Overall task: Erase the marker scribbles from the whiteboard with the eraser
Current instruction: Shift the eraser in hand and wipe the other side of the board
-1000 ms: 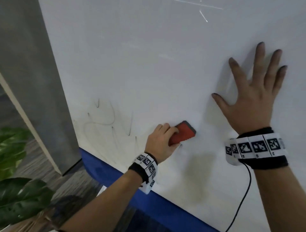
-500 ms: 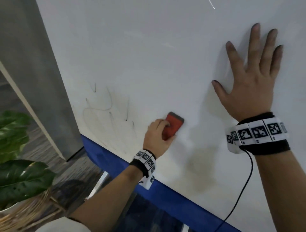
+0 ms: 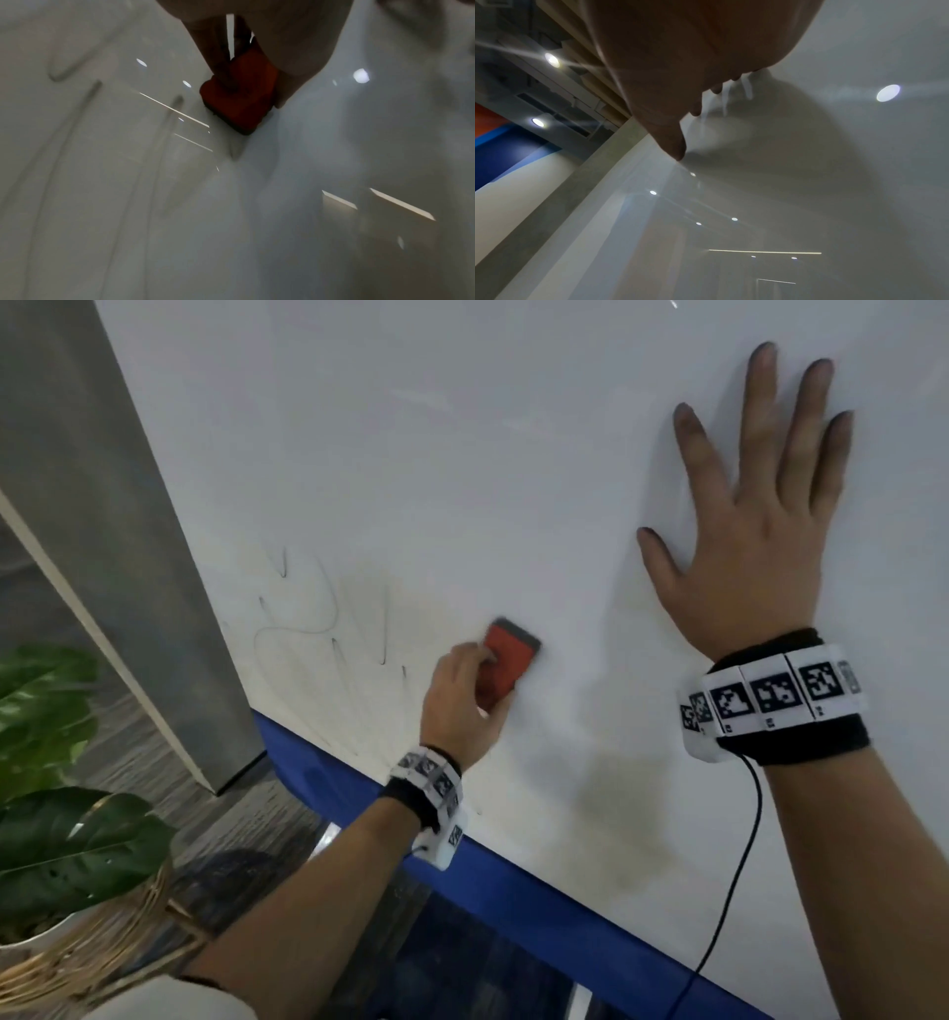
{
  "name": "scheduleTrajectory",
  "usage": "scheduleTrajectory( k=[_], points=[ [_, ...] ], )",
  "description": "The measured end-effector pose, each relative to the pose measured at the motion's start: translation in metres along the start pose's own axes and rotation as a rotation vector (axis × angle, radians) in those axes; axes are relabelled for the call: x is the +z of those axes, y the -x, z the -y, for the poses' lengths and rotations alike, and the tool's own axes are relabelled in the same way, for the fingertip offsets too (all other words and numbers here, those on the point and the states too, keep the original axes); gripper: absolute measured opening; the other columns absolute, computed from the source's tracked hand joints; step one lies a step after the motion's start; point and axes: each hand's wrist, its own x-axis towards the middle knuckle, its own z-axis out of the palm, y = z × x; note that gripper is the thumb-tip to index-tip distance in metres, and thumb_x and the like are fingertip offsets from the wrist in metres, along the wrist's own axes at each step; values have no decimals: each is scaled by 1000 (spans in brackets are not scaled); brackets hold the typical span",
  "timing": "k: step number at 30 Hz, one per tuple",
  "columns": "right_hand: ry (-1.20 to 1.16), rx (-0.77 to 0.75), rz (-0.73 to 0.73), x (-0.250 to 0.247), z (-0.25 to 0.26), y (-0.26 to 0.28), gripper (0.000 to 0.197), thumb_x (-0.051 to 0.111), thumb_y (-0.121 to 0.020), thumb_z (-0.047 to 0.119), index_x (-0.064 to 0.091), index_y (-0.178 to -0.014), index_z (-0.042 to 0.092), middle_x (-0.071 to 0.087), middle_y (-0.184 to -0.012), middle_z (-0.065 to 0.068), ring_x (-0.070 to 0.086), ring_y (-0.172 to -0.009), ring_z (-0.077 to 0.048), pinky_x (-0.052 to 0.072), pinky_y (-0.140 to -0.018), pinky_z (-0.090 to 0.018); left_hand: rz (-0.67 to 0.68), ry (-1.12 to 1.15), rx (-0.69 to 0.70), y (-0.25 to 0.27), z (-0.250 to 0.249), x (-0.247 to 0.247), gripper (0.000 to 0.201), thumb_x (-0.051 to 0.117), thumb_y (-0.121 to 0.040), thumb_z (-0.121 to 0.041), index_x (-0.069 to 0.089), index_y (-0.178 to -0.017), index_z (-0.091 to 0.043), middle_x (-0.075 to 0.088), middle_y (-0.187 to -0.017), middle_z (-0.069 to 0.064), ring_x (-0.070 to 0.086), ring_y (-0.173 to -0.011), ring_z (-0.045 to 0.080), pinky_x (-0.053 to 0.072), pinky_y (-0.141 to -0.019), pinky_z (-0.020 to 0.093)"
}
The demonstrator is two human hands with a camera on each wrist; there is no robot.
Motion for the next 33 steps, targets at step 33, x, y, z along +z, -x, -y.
scheduleTrajectory(
  k=[33],
  points=[
    [-7,159,-5,19,21,12,69,35,-103,52,16,-163,24,12,-167,-22,11,-153,-51,9,-124,-64,-178,328,-427,30,23,42,43,64,-95,-44,42,-129,-28,52,-117,-6,58,-107,18,58,-89,45]
  ],
)
